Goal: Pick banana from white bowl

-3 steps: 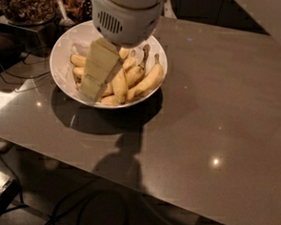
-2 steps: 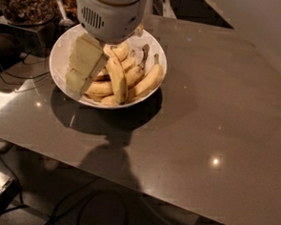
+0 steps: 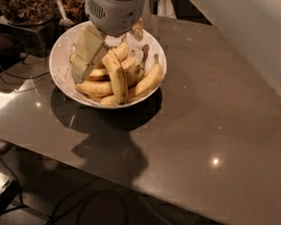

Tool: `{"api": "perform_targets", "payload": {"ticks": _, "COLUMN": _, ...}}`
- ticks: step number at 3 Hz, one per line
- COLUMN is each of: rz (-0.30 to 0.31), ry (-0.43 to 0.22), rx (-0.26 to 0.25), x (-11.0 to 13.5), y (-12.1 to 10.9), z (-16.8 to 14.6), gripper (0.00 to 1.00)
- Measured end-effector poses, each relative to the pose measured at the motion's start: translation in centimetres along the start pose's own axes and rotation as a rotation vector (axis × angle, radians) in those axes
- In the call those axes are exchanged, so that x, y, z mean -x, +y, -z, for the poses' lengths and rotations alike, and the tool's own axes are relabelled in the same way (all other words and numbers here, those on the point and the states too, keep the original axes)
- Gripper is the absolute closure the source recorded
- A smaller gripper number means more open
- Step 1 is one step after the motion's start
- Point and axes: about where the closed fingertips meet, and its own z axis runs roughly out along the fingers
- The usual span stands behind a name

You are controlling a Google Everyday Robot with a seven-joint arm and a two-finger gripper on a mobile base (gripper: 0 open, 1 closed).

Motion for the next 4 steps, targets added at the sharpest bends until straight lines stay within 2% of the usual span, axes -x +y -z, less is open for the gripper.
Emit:
{"api": "perform_targets", "payload": {"ticks": 2, "rz": -0.066, "ry": 0.022, "rx": 0.006, "x": 1.8, "y": -2.3, "z": -1.9, "gripper": 0.23}}
{"api": "perform_targets", "payload": {"ticks": 4, "rz": -0.088, "ry": 0.047, "rx": -0.003, "x": 2.7, "y": -3.7, "z": -3.6, "gripper": 0.27}}
